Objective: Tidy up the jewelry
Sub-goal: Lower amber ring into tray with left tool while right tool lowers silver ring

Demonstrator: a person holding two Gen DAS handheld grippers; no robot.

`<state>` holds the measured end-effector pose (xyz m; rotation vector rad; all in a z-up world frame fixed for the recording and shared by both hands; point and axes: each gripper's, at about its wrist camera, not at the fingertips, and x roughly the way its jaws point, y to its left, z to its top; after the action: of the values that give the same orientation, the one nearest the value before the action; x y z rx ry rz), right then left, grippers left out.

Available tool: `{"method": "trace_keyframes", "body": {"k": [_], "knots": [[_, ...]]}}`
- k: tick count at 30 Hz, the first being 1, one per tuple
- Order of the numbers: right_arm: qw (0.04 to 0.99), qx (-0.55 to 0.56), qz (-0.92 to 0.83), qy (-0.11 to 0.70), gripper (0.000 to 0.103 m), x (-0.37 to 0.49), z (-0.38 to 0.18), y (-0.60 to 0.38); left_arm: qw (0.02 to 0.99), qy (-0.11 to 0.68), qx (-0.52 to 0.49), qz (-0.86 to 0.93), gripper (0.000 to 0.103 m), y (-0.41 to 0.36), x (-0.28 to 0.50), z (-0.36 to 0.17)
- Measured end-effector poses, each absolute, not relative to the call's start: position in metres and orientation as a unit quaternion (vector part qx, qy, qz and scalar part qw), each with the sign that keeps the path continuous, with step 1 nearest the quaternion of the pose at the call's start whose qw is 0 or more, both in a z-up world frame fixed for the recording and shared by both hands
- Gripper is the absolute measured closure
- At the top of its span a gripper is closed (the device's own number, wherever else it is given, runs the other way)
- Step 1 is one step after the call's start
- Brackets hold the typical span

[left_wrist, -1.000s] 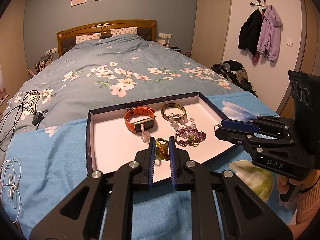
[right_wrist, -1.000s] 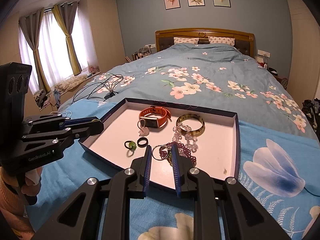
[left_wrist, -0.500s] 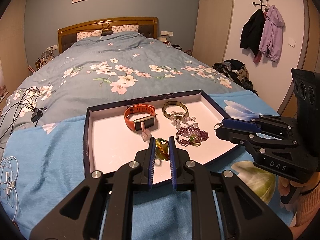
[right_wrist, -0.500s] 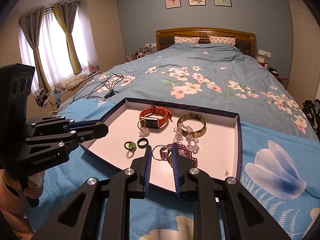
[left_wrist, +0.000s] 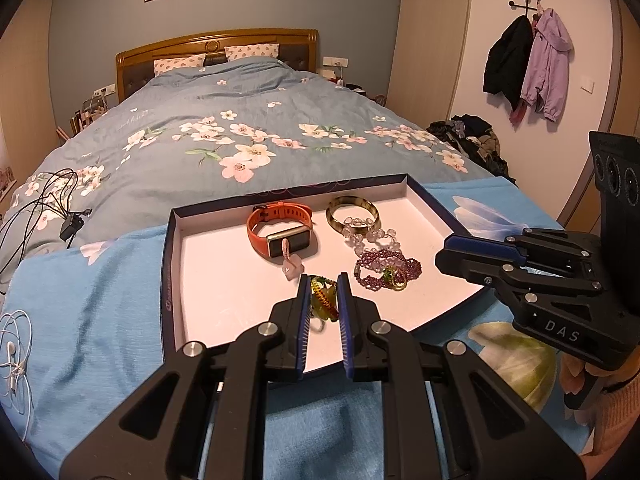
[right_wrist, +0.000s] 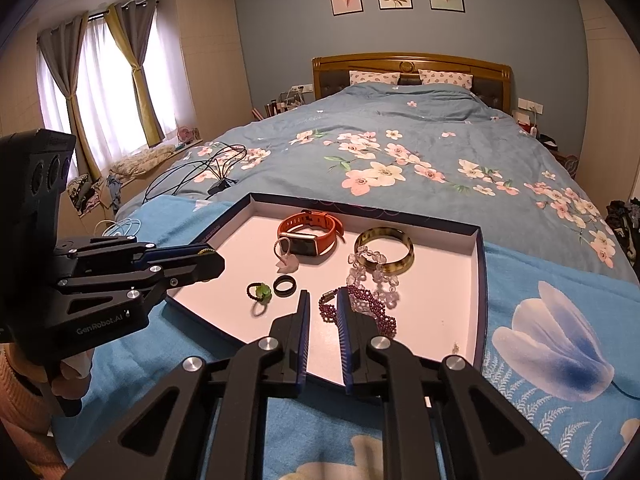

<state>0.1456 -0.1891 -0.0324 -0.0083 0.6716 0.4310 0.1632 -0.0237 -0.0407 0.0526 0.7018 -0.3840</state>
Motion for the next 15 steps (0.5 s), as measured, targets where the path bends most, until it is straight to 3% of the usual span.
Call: {"method": "trace_keyframes", "body": {"k": [15], "knots": [[0.917,0.000,0.215,0.336,0.091,0.149,-0.039,-0.190,0.910,0.369,0.021,-0.185,0.089,-0.026,0.180,-0.060]]}}
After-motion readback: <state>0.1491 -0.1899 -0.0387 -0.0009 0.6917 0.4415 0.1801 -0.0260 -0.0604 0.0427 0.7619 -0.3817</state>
